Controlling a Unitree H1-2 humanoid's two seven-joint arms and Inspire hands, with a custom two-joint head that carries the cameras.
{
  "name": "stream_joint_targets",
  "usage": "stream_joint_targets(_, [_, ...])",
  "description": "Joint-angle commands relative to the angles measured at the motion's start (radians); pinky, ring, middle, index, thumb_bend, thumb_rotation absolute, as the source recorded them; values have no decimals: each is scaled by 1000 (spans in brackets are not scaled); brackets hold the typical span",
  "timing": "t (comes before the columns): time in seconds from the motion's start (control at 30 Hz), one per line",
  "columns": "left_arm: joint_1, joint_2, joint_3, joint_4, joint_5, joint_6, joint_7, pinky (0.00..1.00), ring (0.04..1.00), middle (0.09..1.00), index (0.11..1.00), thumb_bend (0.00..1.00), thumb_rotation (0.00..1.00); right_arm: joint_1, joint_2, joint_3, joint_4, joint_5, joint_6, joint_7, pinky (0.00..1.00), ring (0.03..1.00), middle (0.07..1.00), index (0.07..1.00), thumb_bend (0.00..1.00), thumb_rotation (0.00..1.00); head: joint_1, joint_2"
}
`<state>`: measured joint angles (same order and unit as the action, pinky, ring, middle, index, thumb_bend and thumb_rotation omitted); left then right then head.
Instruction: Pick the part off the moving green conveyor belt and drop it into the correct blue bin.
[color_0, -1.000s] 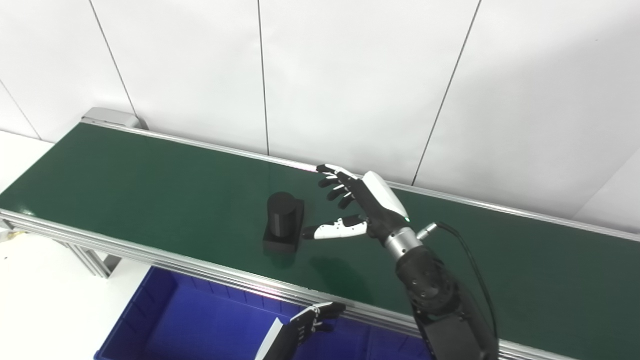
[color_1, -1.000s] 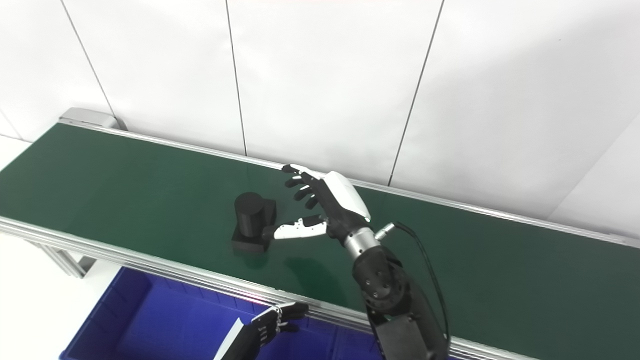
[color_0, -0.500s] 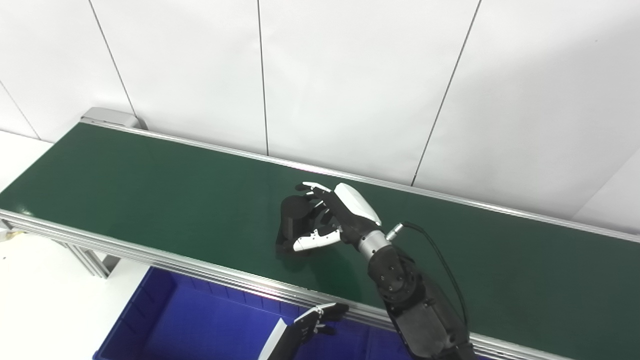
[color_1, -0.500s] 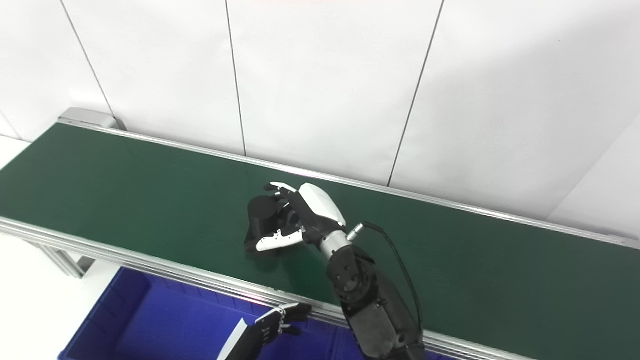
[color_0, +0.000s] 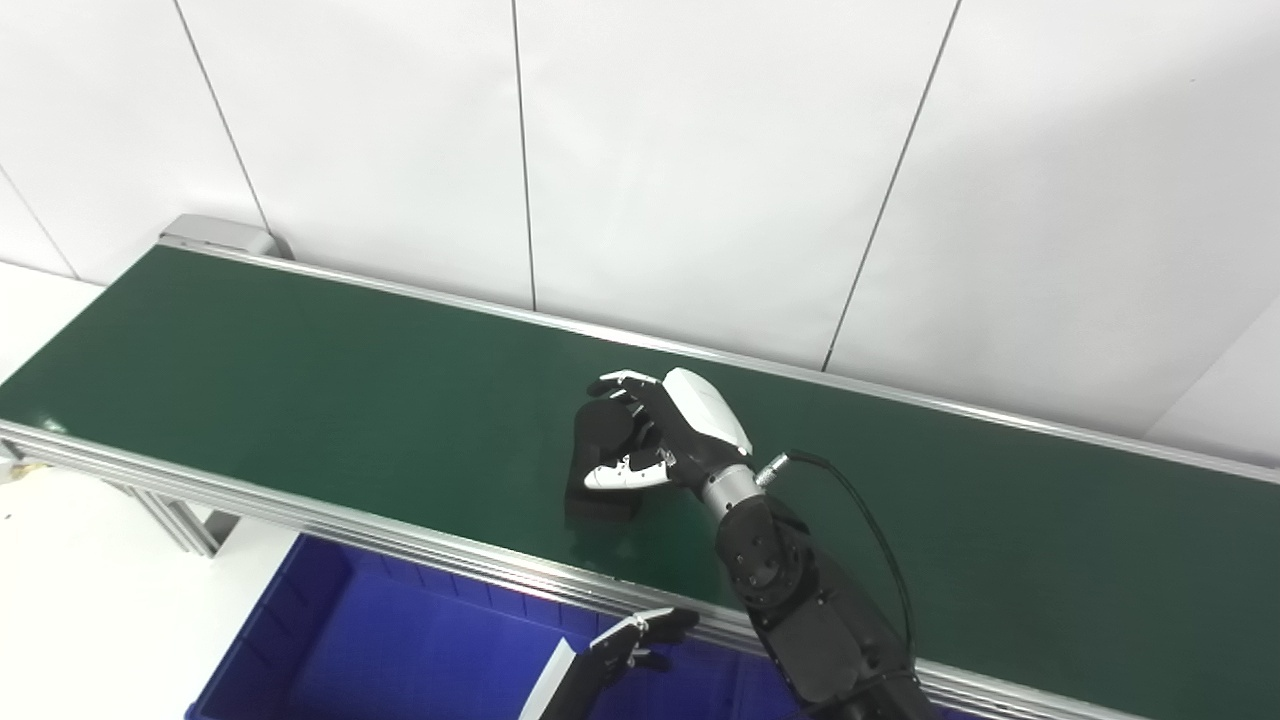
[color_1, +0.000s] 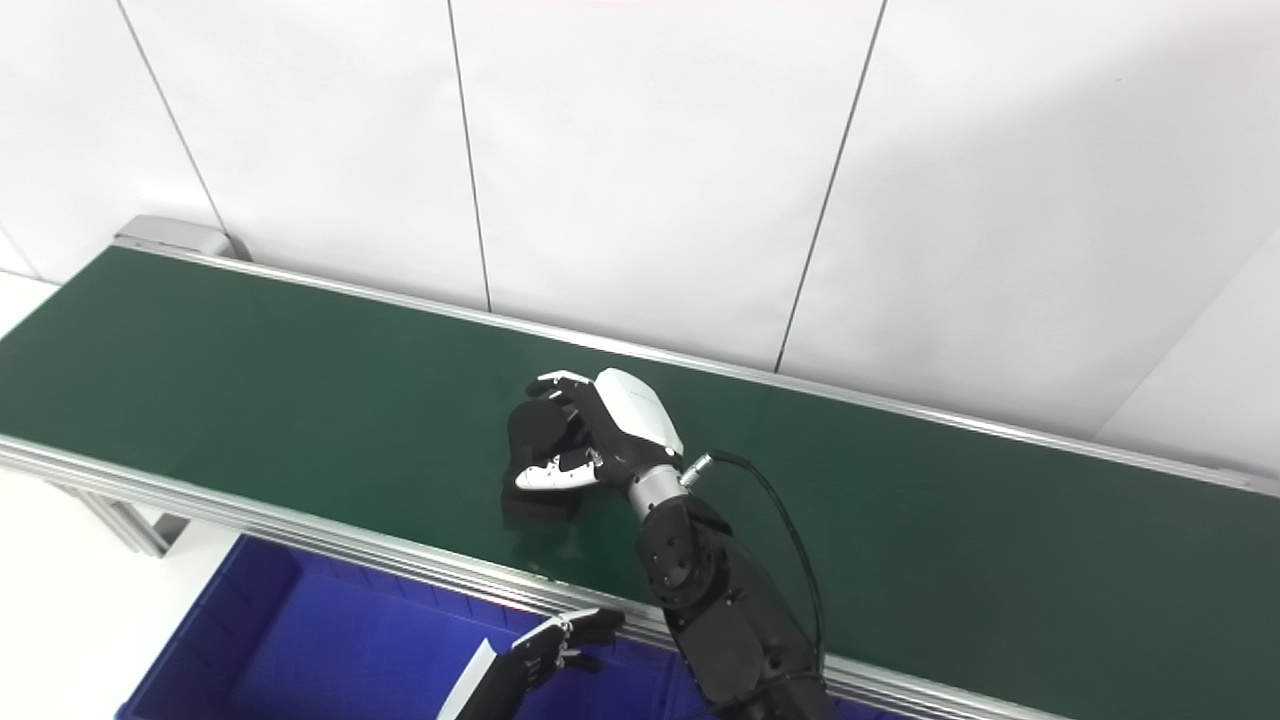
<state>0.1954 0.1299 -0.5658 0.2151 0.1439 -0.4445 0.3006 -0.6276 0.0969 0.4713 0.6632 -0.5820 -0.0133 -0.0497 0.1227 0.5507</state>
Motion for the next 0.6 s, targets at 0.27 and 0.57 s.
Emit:
stream_joint_targets(0.27, [-14,9,-4,-31,-19,-25,6,718,807,831,784,971,331,-5,7,4,-58,-4,-47,-50,309,382,475,537,507,0,-8,7])
stream_joint_targets(0.57, [10,6,25,-64,-50,-25,-44,715,815,838,776,969,311,89,-25,-36,-231,24,-62,-69,323,381,474,543,506,0,-56,32])
